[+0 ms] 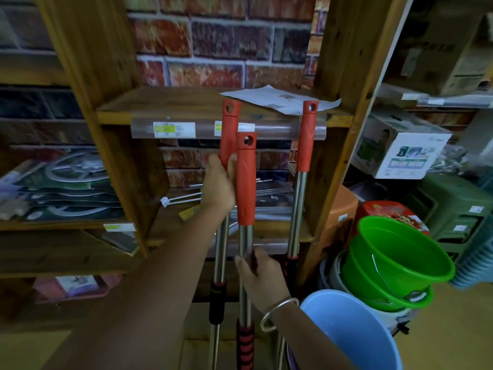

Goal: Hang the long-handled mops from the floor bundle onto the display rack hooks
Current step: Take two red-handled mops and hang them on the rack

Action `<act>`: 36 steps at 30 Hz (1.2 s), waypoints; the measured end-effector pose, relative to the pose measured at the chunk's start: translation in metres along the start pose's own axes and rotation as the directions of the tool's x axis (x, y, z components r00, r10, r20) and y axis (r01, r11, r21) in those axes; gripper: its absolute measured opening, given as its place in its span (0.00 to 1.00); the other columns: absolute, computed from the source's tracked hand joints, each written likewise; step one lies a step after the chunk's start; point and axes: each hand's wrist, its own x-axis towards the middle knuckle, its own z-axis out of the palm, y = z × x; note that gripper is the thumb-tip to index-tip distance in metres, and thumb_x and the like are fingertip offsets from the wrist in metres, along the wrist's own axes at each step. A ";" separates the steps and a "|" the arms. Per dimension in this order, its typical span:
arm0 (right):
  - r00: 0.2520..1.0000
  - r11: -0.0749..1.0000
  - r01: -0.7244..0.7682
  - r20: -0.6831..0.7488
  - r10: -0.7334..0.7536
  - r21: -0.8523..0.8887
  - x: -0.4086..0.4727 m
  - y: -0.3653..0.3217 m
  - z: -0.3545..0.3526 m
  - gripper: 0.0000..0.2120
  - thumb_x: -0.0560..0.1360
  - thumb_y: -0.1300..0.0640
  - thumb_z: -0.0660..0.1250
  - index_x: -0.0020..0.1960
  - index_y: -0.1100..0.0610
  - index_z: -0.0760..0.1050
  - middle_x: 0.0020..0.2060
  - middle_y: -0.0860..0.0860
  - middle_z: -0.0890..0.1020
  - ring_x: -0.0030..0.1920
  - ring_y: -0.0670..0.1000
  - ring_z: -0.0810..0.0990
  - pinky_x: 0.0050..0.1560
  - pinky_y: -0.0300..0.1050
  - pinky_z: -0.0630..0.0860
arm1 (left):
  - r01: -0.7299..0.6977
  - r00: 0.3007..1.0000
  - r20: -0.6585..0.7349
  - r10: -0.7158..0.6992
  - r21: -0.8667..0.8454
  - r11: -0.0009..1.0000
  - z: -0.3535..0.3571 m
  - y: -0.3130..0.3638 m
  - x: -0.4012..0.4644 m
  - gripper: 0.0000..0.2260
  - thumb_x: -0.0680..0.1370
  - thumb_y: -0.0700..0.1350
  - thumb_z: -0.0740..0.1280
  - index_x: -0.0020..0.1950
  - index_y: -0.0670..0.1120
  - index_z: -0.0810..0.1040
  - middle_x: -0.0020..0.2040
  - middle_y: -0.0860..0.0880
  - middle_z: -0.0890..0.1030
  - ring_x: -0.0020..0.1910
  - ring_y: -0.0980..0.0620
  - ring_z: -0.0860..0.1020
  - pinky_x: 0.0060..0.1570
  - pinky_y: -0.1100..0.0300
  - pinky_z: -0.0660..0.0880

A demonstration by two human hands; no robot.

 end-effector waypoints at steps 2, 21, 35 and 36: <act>1.000 1.000 -0.022 -0.007 0.021 -0.014 -0.002 -0.005 -0.001 0.10 0.74 0.51 0.63 0.43 0.59 0.71 0.29 0.47 0.72 0.33 0.51 0.75 0.37 0.48 0.73 | -0.043 0.999 0.003 0.043 -0.029 0.999 -0.014 0.008 -0.010 0.11 0.81 0.50 0.55 0.46 0.44 0.66 0.41 0.42 0.76 0.40 0.42 0.77 0.34 0.61 0.67; 0.960 0.908 0.250 -0.205 -0.189 0.337 -0.080 -0.130 -0.033 0.09 0.72 0.40 0.61 0.46 0.45 0.68 0.32 0.43 0.74 0.30 0.38 0.74 0.32 0.33 0.73 | -0.104 0.987 -0.137 0.087 -0.125 0.987 -0.116 0.059 -0.145 0.13 0.78 0.57 0.56 0.49 0.48 0.72 0.36 0.58 0.76 0.35 0.70 0.76 0.33 0.77 0.69; 0.865 0.925 0.378 -0.374 -0.335 0.044 -0.229 -0.234 -0.087 0.12 0.75 0.44 0.58 0.49 0.51 0.61 0.32 0.47 0.74 0.30 0.49 0.75 0.30 0.44 0.70 | -0.244 0.945 -0.251 0.209 -0.113 0.963 -0.225 0.173 -0.247 0.20 0.76 0.62 0.54 0.55 0.48 0.72 0.37 0.62 0.73 0.35 0.68 0.72 0.32 0.72 0.65; 0.852 0.923 0.384 -0.400 -0.338 0.038 -0.243 -0.246 -0.094 0.13 0.75 0.44 0.59 0.50 0.52 0.63 0.32 0.48 0.74 0.31 0.51 0.75 0.31 0.47 0.72 | -0.270 0.941 -0.240 0.238 -0.114 0.956 -0.233 0.186 -0.256 0.18 0.77 0.61 0.55 0.55 0.48 0.71 0.37 0.63 0.73 0.33 0.68 0.73 0.31 0.73 0.66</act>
